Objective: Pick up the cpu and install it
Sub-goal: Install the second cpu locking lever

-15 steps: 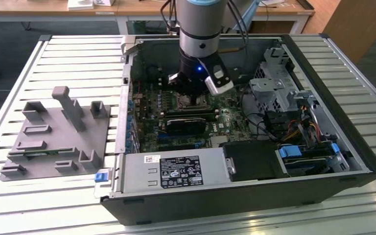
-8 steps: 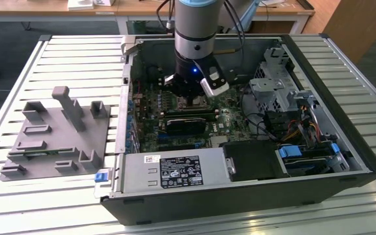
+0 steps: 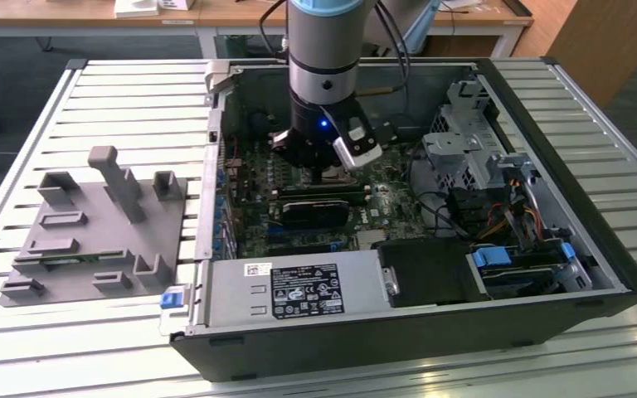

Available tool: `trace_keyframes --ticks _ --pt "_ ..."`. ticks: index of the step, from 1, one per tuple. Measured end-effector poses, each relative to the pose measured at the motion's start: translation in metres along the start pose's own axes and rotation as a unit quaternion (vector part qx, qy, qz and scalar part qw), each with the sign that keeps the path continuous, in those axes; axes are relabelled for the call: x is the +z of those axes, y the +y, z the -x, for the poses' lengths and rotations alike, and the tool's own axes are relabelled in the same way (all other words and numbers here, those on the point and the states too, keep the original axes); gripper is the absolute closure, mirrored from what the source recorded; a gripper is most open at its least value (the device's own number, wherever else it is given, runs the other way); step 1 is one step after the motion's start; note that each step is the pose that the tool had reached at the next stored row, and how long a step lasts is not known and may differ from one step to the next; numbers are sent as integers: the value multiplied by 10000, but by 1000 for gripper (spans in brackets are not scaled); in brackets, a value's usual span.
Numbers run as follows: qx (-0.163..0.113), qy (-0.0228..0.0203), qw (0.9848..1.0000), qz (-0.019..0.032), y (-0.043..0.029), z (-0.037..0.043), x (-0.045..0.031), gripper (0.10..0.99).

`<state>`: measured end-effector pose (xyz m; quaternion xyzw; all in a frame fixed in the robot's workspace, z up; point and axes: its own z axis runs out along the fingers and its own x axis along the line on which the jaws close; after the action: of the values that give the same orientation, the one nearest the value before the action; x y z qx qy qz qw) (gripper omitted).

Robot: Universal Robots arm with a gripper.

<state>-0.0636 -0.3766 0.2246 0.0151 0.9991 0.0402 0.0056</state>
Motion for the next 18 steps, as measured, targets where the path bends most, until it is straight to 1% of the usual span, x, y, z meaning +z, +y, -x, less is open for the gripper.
trace_keyframes --ticks 3,8,9,11,12,13,16,18 --pt "0 0 10000 3 -2 -40 10 980" --pt "1 2 10000 71 -9 -46 82 980" --pt "2 6 9998 207 -40 -54 99 980" --pt "3 9 9996 291 -60 -64 98 980" --pt "4 10 9995 326 -71 -69 97 980" --pt "4 11 9994 351 -86 -74 96 980" --pt "5 11 9992 395 -128 -93 96 980" --pt "5 11 9990 438 -139 -119 97 980"
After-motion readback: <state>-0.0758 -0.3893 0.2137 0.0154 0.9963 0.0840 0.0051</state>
